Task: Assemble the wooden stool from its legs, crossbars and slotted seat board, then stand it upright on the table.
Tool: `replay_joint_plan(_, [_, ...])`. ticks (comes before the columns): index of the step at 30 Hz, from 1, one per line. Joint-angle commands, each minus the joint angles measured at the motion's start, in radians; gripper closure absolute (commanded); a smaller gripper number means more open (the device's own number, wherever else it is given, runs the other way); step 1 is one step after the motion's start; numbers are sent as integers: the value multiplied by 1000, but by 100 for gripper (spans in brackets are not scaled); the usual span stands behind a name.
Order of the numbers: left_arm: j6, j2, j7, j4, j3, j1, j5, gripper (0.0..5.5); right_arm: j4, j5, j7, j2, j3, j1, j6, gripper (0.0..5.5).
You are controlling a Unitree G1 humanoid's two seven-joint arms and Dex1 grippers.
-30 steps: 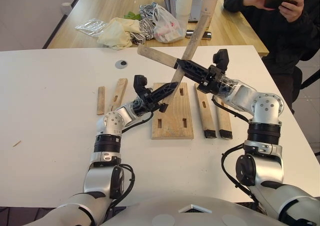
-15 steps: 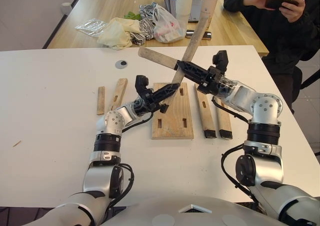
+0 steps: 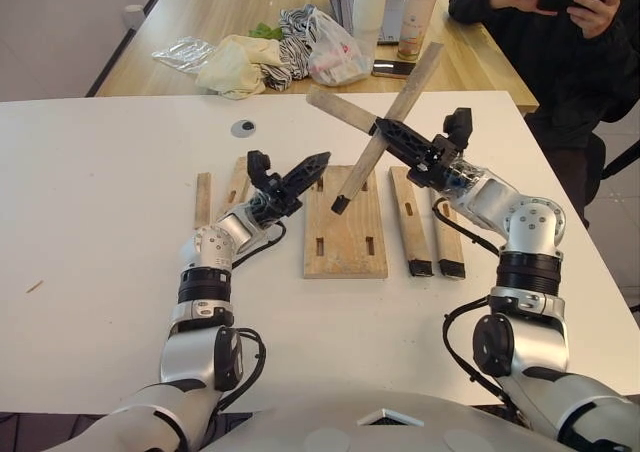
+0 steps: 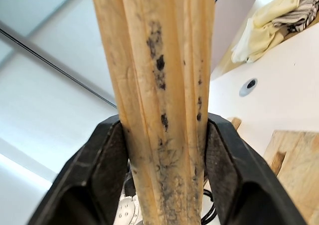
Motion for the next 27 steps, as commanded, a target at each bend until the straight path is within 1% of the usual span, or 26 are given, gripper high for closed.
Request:
replay_joint_plan(1, [-371, -22, 290, 108, 65, -95, 166, 67, -41, -60, 55, -47, -3, 11, -129, 344])
replay_joint_plan(2, [-468, -23, 354, 133, 62, -114, 219, 67, -45, -74, 59, -51, 0, 16, -147, 344])
replay_joint_plan(4, [-586, -25, 411, 159, 47, -134, 288, 67, -46, -106, 74, -65, 18, 21, -185, 344])
replay_joint_plan(8, [-699, -32, 481, 191, -2, -139, 394, 67, -79, -195, 115, -93, 82, 51, -249, 344])
replay_joint_plan(10, [-740, -28, 506, 214, -18, -131, 433, 67, -113, -257, 135, -97, 117, 82, -335, 344])
replay_joint_plan(17, [-792, -22, 525, 239, -39, -126, 477, 67, -172, -387, 193, -93, 170, 163, -554, 344])
replay_joint_plan(22, [-786, -23, 535, 241, -46, -116, 484, 67, -182, -310, 318, -107, 172, 219, -515, 344])
replay_joint_plan(24, [-751, -42, 533, 196, -30, -119, 443, 67, -206, -271, 365, -99, 163, 255, -511, 344])
replay_joint_plan(27, [-725, -57, 530, 155, -34, -127, 422, 67, -229, -259, 432, -109, 172, 300, -530, 344])
